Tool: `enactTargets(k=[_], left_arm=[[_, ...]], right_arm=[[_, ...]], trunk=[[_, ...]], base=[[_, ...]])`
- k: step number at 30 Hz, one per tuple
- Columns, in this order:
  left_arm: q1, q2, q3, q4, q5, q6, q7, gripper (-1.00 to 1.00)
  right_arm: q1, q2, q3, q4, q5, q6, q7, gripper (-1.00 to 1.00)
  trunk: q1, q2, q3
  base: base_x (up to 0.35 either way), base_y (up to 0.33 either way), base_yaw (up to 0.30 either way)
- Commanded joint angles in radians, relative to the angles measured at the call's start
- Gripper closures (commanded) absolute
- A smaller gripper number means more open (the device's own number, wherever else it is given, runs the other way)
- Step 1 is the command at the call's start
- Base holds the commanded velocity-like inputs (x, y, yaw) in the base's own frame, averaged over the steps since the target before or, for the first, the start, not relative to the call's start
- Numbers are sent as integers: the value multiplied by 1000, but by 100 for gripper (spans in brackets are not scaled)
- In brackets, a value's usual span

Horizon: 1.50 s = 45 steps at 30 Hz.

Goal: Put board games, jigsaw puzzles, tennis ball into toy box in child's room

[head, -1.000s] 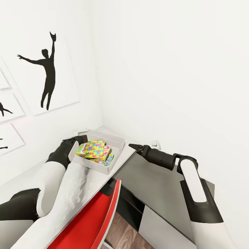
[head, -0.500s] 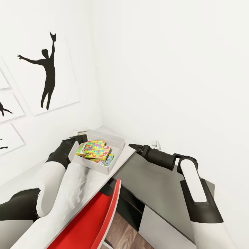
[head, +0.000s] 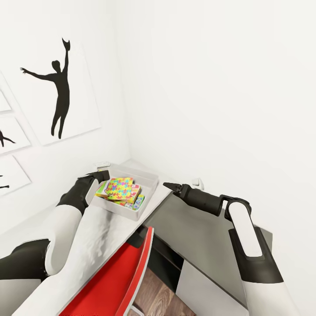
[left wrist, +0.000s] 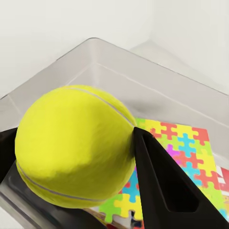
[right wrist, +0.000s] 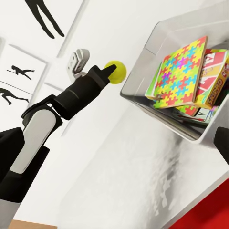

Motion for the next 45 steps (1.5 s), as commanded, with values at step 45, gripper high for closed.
enactTargets(k=[45], left_arm=[[-36, 25, -2, -16, -40, -25, 6, 100]], right_arm=[[-1, 3, 2, 0, -2, 4, -1, -100]], trunk=[[1, -2, -52]], base=[[0, 0, 0]])
